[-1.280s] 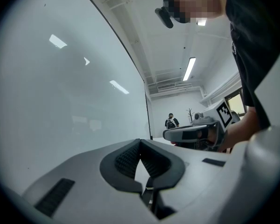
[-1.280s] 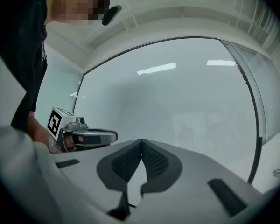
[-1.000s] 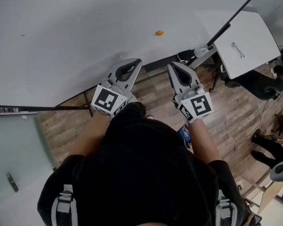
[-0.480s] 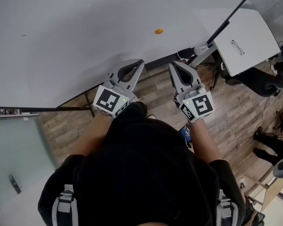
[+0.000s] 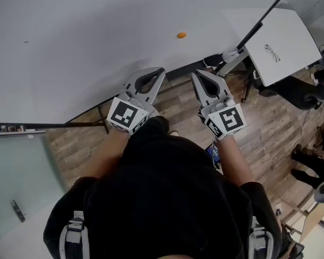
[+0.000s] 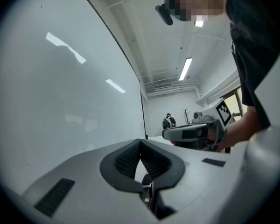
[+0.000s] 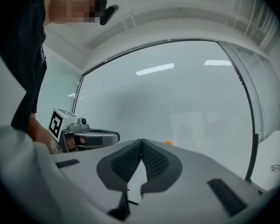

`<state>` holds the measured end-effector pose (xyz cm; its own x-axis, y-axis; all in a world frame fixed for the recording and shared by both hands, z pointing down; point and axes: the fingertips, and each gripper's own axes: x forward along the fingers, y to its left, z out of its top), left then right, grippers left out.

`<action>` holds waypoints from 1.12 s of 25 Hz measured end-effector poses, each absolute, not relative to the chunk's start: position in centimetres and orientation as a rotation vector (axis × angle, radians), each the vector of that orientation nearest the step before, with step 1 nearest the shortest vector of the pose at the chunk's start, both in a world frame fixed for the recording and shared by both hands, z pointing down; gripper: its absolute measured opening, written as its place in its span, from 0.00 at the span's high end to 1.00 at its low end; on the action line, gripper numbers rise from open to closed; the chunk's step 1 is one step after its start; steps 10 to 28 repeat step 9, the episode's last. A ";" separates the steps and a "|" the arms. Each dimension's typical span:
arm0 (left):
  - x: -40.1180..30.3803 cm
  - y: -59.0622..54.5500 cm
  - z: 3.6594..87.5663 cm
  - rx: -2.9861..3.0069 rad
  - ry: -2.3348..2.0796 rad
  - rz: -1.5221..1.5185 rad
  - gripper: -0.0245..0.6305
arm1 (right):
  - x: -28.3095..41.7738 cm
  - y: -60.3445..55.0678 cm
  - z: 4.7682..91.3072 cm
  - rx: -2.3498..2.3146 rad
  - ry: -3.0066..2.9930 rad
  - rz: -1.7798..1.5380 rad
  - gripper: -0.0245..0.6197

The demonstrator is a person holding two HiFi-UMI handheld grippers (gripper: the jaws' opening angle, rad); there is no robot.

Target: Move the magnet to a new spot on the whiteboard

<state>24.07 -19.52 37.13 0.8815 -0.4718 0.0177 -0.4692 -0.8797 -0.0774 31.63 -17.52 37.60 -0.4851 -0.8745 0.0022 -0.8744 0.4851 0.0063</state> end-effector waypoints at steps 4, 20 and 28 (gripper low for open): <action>24.0 -19.4 37.1 -2.975 0.749 -0.059 0.96 | 31.6 -17.4 37.6 1.592 -2.703 -0.008 0.97; 24.0 -19.2 37.3 -2.974 0.754 -0.061 0.96 | 31.6 -17.1 37.6 1.587 -2.707 -0.017 0.97; 24.0 -19.2 37.3 -2.974 0.754 -0.061 0.96 | 31.6 -17.1 37.6 1.587 -2.707 -0.017 0.97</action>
